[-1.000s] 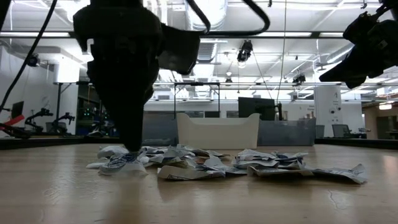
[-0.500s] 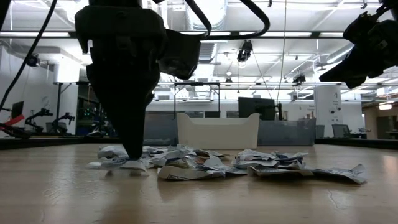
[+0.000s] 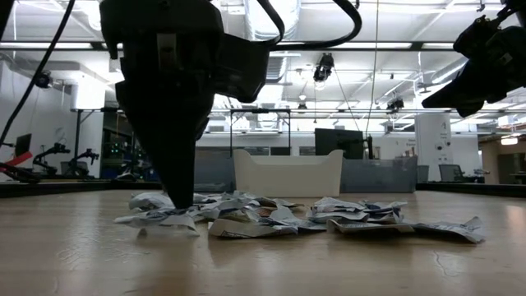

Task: Pick & Place First Aid Supplies
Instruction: Put the blue alcohol pad into the white bin

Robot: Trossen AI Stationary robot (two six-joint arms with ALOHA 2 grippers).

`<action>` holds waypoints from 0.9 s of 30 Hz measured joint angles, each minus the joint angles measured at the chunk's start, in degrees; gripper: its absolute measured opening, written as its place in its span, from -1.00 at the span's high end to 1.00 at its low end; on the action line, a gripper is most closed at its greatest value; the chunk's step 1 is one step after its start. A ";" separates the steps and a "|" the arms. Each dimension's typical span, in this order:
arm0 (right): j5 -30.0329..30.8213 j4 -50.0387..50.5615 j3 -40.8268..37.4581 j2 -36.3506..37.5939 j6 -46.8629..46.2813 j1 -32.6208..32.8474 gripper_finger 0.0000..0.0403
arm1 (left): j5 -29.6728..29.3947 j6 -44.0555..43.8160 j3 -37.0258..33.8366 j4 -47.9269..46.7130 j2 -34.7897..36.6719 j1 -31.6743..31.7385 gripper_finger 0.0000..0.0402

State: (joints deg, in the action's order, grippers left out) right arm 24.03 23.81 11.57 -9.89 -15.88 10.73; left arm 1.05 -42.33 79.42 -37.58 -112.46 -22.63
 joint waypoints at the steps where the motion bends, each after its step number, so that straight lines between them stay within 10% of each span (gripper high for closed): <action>1: 0.01 0.00 -0.01 0.00 -0.08 0.01 0.91 | 0.17 0.06 0.00 0.02 0.00 -0.05 1.00; 27: 0.00 -0.01 0.00 0.00 -0.20 0.01 0.91 | 2.09 -4.46 0.00 0.40 -0.17 -0.11 0.63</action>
State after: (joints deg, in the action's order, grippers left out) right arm 24.03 23.80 11.57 -9.89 -16.08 10.74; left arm 3.14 -46.79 79.42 -37.18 -112.64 -22.74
